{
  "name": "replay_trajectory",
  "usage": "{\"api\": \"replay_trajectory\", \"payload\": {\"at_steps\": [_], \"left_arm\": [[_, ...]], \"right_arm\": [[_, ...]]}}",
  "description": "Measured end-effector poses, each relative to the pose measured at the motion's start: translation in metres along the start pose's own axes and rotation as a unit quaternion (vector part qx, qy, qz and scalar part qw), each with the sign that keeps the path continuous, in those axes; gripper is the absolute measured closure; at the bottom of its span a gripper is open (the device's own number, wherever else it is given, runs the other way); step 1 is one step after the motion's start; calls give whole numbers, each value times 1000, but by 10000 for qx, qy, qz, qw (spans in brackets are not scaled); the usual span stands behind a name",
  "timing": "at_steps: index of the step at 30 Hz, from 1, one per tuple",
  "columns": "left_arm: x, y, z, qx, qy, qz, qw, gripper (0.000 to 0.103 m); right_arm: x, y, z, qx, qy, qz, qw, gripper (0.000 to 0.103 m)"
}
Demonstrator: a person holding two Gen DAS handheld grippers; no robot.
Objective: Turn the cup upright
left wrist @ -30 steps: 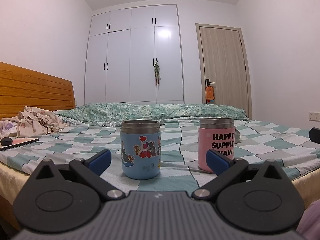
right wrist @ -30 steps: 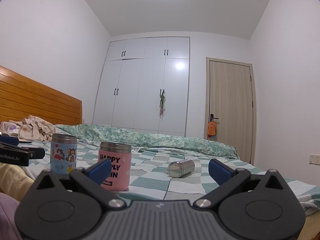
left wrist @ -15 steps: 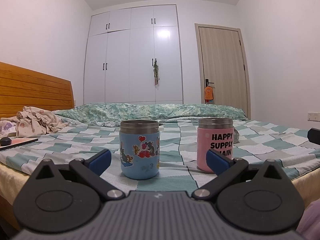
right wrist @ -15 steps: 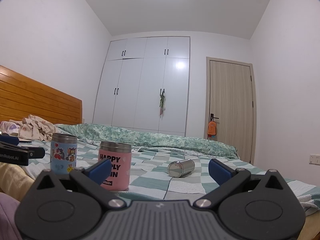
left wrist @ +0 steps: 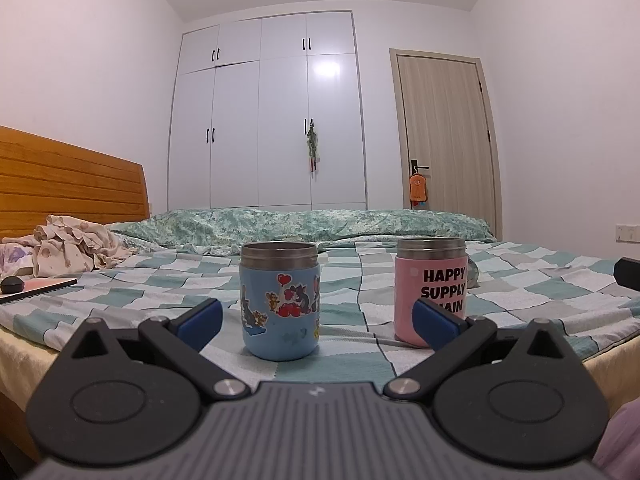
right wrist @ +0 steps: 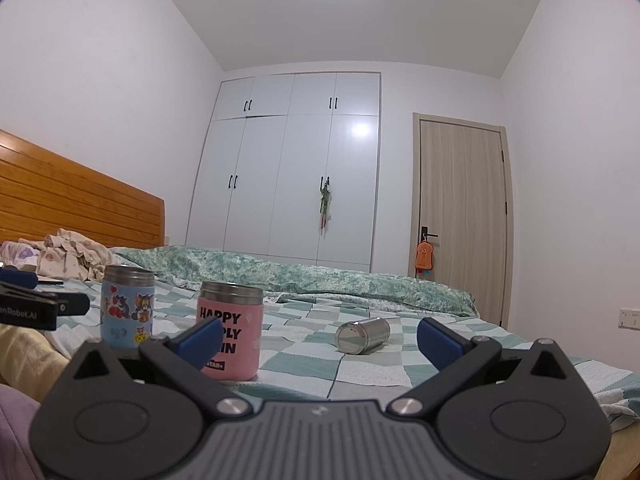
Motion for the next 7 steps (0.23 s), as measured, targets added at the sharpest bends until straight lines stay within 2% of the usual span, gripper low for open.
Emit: {"api": "replay_trajectory", "payload": {"at_steps": [7], "left_arm": [[0, 0, 3, 4, -28, 0, 10000, 0]], "right_arm": [[0, 0, 0, 2, -3, -1, 10000, 0]]}}
Point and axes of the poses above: each gripper's, at about its wrist camera, not at the fingertips, and y roughly the way its jaws point, z to its left, x to its top, the point moved 7 cm from there along y, roughly the way its jaws point, and after that the axes turned 9 degrees about -y, right-handed, at the moved point
